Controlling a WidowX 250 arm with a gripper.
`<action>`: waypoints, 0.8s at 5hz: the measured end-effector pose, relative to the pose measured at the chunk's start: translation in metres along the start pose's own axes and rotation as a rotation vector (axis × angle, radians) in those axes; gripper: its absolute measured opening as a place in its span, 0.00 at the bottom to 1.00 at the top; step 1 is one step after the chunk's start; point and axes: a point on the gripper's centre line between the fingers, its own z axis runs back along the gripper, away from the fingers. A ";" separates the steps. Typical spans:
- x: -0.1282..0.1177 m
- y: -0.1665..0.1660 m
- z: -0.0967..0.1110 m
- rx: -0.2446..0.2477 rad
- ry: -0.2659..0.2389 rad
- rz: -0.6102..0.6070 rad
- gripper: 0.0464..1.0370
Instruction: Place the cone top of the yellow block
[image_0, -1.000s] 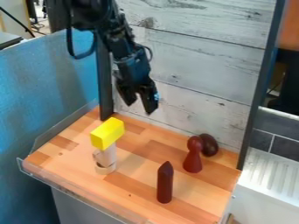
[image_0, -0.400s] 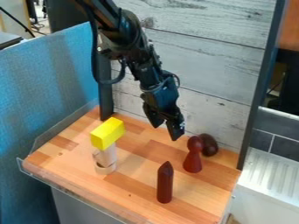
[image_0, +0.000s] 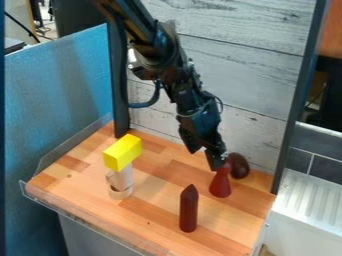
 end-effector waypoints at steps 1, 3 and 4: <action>0.007 -0.006 -0.003 0.016 -0.016 -0.009 0.96; 0.020 -0.015 -0.006 0.057 -0.039 -0.028 0.96; 0.024 -0.013 -0.007 0.096 -0.047 -0.040 0.96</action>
